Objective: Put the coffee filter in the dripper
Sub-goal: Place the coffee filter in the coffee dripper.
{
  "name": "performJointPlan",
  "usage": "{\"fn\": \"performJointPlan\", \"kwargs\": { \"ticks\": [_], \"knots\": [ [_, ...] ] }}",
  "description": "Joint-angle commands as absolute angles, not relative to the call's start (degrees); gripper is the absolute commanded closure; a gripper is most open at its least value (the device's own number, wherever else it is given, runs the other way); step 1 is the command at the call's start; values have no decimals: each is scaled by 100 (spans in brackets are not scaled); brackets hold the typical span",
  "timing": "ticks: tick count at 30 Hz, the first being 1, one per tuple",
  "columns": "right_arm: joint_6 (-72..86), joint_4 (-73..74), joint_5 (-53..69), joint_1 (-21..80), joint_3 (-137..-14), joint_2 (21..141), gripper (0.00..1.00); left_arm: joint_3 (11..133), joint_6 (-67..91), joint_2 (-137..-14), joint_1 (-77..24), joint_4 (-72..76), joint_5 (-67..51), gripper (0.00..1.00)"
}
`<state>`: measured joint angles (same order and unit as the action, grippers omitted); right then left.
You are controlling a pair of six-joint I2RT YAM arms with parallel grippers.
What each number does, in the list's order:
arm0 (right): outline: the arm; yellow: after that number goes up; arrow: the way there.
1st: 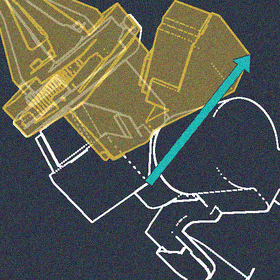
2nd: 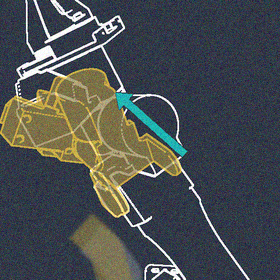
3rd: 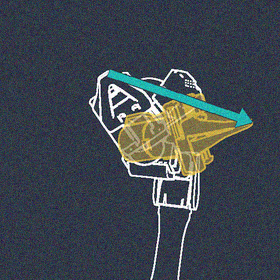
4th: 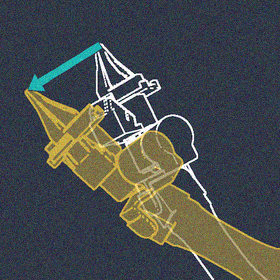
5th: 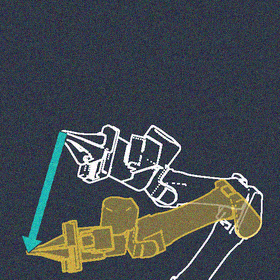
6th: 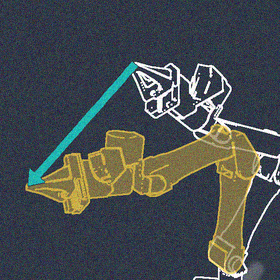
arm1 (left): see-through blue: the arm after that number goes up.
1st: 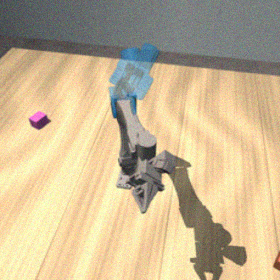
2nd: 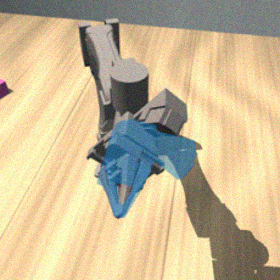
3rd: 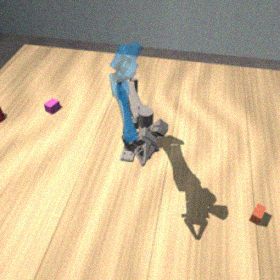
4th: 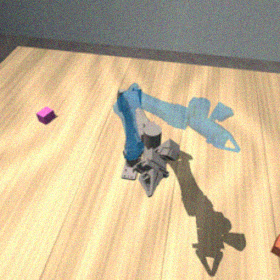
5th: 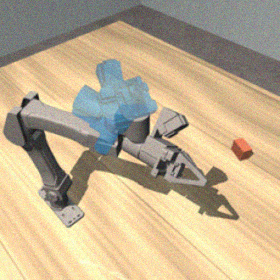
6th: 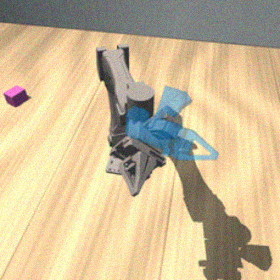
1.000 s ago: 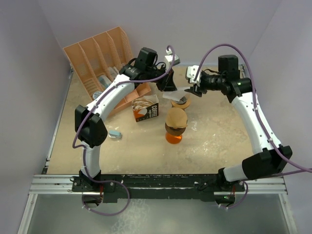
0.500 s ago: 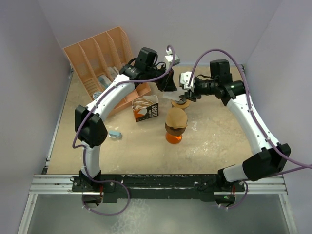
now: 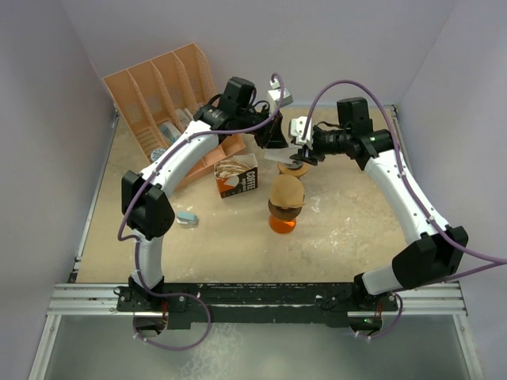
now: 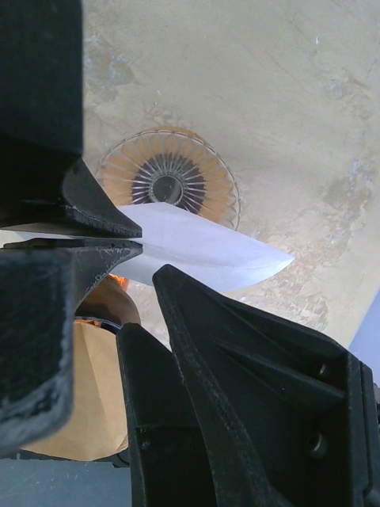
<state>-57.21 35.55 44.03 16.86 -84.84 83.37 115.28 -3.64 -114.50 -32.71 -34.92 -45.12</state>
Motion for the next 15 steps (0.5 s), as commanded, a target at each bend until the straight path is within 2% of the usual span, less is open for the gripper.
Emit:
{"fn": "performJointPlan", "kwargs": {
  "ticks": [1, 15],
  "knots": [
    [-5711, 3331, 4406, 1705, -8545, 8321, 54, 11710, -334, -11374, -3286, -3348, -4685, 100],
    [-5856, 3482, 4254, 1705, -8436, 8449, 56, 11683, -348, -11338, -3281, -3336, -4704, 100]
  ]
}}
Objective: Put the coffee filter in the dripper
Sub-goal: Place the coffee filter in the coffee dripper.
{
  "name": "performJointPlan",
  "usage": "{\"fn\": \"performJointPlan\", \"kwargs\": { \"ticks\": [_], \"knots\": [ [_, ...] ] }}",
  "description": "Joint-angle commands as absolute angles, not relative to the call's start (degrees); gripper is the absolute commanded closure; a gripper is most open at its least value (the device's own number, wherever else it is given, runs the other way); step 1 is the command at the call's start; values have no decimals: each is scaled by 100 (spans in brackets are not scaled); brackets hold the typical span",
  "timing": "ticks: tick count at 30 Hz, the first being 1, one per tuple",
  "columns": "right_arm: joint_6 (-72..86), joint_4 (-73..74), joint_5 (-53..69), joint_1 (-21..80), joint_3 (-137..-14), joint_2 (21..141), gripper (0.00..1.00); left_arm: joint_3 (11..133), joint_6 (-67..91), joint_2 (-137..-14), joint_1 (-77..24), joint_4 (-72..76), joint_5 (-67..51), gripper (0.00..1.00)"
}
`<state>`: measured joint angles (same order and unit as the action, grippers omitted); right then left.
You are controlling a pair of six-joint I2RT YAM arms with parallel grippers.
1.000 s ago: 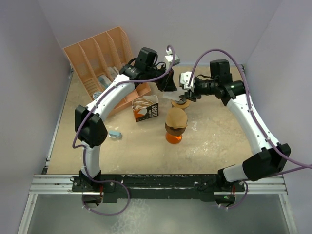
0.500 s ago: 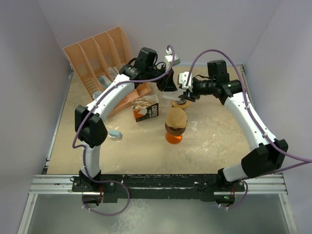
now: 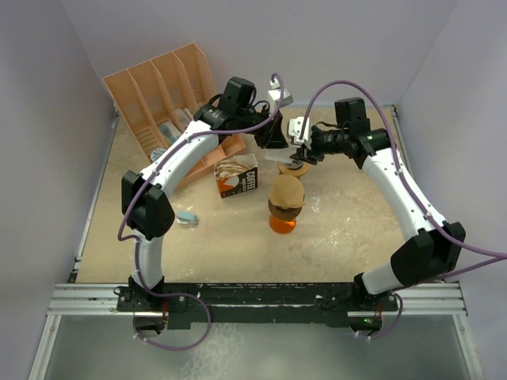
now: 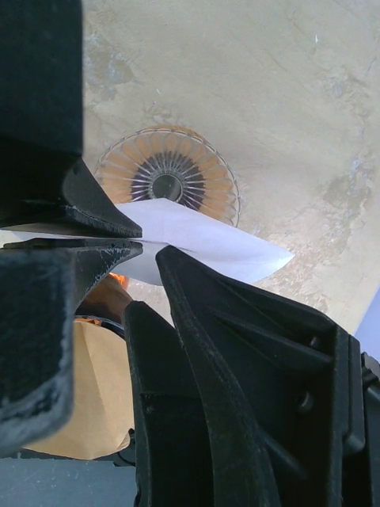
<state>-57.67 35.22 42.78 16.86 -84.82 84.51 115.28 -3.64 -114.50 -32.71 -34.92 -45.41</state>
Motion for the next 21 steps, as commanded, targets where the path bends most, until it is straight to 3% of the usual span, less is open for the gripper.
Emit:
{"fn": "performJointPlan", "kwargs": {
  "ticks": [1, 10, 21],
  "knots": [
    [-5866, 3499, 4254, 1705, -8430, 8461, 56, 11683, -350, -11340, -3286, -3339, -4702, 100],
    [-5860, 3610, 4293, 1705, -8257, 8353, 57, 11584, -359, -11291, -3287, -3278, -4421, 98],
    [-5836, 3647, 4339, 1705, -8032, 8281, 54, 11456, -92, -11320, -3300, -2888, -3455, 78]
  ]
}}
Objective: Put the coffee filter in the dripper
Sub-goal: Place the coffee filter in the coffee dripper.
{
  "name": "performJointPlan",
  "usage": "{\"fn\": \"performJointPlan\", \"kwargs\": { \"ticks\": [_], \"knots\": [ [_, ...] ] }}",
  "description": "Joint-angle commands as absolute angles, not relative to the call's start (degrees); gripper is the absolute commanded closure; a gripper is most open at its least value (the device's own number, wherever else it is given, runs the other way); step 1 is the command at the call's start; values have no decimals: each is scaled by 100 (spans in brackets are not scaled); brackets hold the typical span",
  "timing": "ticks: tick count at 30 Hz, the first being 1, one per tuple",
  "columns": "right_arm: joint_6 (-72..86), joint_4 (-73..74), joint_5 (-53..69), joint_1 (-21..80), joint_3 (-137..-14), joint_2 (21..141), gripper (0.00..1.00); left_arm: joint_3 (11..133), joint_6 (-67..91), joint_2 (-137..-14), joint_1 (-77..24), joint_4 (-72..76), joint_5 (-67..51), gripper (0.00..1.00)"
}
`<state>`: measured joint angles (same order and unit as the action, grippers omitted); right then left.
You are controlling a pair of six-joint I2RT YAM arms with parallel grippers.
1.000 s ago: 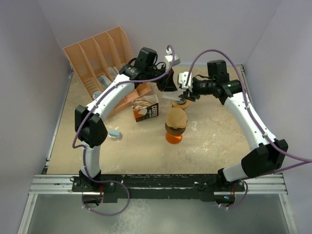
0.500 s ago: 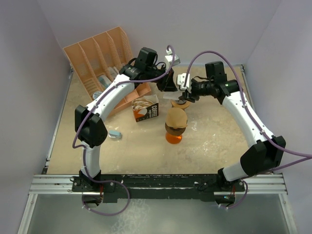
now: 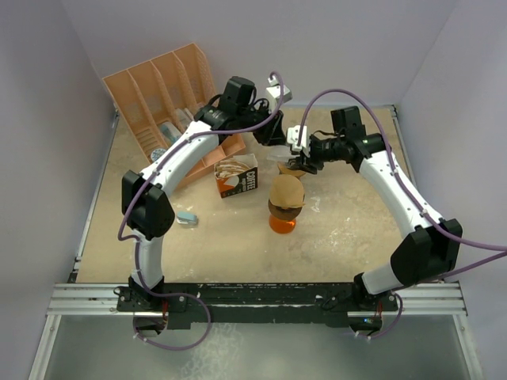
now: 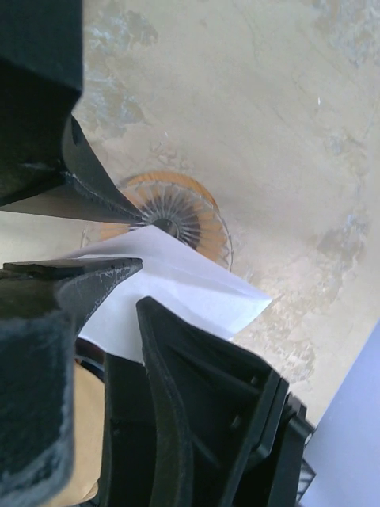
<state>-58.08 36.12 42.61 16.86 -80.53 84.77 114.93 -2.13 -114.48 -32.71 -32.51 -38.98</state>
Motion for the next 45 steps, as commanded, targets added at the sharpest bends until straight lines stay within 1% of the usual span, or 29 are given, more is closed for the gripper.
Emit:
{"fn": "performJointPlan", "kwargs": {
  "ticks": [1, 7, 11, 21, 29, 45],
  "knots": [
    [-5839, 3647, 4324, 1705, -8033, 8272, 53, 11453, -90, -11325, -3304, -2877, -3367, 75],
    [-5829, 3813, 4364, 1705, -8050, 8284, 50, 11435, -68, -11400, -3354, -2845, -3198, 64],
    [-5833, 3871, 4314, 1705, -8081, 8277, 48, 11413, -92, -11425, -3383, -2848, -3153, 60],
    [-5870, 4028, 4021, 1689, -8298, 8266, 45, 11366, -61, -11435, -3383, -2780, -3039, 55],
    [-5987, 4140, 3812, 1652, -8405, 8271, 43, 11273, -15, -11404, -3384, -2736, -3000, 52],
    [-6307, 4337, 3396, 1652, -8433, 8400, 42, 11086, 287, -11487, -3384, -2447, -2581, 46]
  ]
}}
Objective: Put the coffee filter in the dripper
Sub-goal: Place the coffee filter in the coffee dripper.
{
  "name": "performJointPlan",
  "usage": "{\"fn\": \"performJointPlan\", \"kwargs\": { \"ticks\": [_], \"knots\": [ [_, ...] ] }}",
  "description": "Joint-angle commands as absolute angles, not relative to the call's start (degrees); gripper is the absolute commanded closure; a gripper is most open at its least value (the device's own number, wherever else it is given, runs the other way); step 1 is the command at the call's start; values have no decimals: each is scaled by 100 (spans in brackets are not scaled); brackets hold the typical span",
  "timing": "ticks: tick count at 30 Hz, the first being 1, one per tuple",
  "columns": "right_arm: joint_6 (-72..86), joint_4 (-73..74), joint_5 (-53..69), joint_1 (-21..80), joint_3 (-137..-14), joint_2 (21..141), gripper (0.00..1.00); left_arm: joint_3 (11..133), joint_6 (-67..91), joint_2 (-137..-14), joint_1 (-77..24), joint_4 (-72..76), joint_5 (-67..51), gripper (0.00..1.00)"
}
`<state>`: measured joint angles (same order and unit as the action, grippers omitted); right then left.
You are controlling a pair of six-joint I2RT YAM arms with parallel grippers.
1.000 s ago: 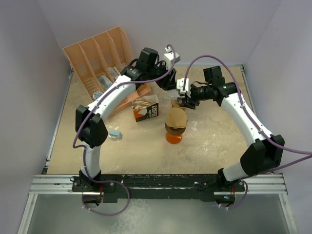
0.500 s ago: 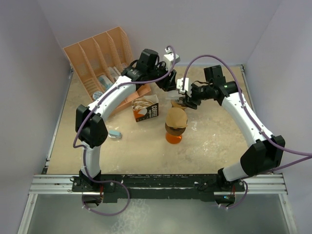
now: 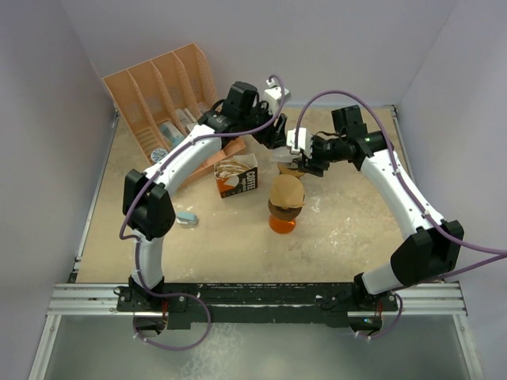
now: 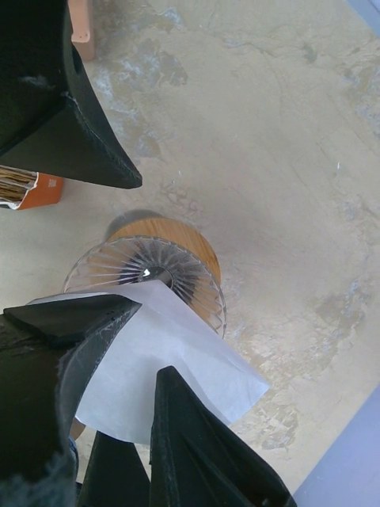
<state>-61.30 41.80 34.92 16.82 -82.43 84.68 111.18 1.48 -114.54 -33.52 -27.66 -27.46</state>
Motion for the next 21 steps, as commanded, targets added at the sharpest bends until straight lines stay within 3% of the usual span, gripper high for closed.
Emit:
{"fn": "performJointPlan", "kwargs": {
  "ticks": [1, 21],
  "knots": [
    [-6324, 4326, 3408, 1652, -8415, 8409, 42, 11060, 308, -11495, -3384, -2423, -2539, 46],
    [-6493, 4099, 3523, 1652, -8130, 8748, 42, 10868, 466, -11788, -3454, -2268, -2167, 41]
  ]
}}
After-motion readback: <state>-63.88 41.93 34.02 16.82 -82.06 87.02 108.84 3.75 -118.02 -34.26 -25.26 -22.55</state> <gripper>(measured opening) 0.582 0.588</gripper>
